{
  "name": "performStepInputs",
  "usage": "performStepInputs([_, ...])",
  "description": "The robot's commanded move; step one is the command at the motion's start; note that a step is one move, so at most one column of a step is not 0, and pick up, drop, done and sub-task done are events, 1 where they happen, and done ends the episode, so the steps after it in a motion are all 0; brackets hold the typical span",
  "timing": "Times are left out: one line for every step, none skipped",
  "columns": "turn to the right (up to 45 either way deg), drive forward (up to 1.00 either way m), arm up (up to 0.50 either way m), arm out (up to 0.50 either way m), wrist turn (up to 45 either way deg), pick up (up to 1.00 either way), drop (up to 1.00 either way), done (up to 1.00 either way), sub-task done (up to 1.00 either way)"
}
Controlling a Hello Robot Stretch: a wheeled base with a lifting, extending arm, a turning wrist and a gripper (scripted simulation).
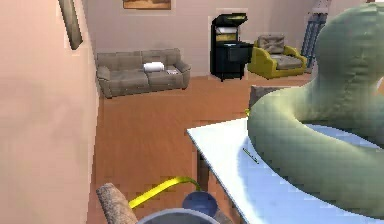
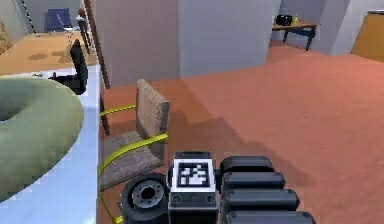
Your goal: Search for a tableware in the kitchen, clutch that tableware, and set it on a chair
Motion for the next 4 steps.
performStepInputs([33.0, 0.0, 0.0, 0.0, 0.0, 0.0, 0.0, 0.0, 0.0])
performStepInputs([-45.0, 0.0, 0.0, 0.0, 0.0, 0.0, 0.0, 0.0, 0.0])
performStepInputs([-24.0, 0.0, 0.0, 0.0, 0.0, 0.0, 0.0, 0.0, 0.0])
performStepInputs([45.0, 0.0, 0.0, 0.0, 0.0, 0.0, 0.0, 0.0, 0.0])
